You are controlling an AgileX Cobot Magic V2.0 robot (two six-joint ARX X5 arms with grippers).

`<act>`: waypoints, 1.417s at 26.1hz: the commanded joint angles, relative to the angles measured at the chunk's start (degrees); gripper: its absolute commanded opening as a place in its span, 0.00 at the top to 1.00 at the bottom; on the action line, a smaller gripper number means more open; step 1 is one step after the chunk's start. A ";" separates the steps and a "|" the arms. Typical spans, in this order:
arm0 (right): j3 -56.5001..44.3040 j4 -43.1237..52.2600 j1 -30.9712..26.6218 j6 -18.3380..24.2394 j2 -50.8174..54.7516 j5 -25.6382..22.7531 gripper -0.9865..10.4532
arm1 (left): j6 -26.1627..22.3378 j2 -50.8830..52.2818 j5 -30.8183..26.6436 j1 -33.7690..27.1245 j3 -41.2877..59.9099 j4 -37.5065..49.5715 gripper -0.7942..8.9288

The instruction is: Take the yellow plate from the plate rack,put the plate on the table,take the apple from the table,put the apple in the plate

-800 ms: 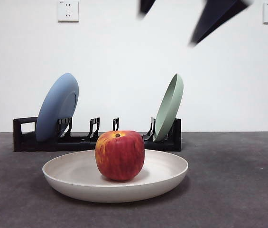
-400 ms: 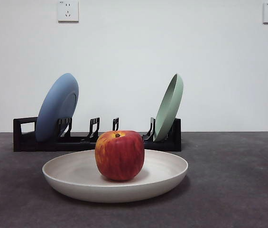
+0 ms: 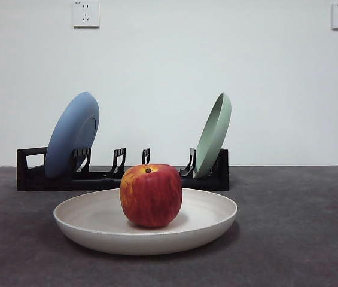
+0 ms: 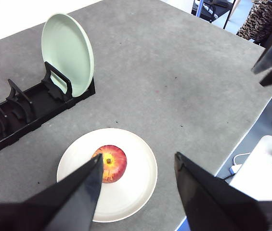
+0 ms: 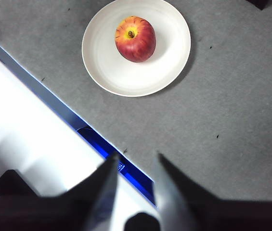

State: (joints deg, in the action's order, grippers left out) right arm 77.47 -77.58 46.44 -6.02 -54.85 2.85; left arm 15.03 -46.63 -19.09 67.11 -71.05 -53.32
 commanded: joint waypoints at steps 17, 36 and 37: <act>-0.15 -1.20 0.11 -0.24 -0.07 -0.35 0.91 | -0.28 0.24 -0.04 -0.15 0.04 -1.18 0.92; -0.15 -1.20 0.11 -0.24 -0.11 -0.35 0.91 | -2.05 -1.55 -0.79 -0.17 0.02 -1.01 0.92; -0.15 -1.20 0.11 -0.24 -0.11 -0.35 0.91 | -2.01 -1.57 -2.21 -0.17 0.02 -0.72 0.92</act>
State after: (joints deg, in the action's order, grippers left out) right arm 77.47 -77.58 46.44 -6.04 -54.89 2.76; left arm 13.98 -48.25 -20.29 67.11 -71.05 -54.78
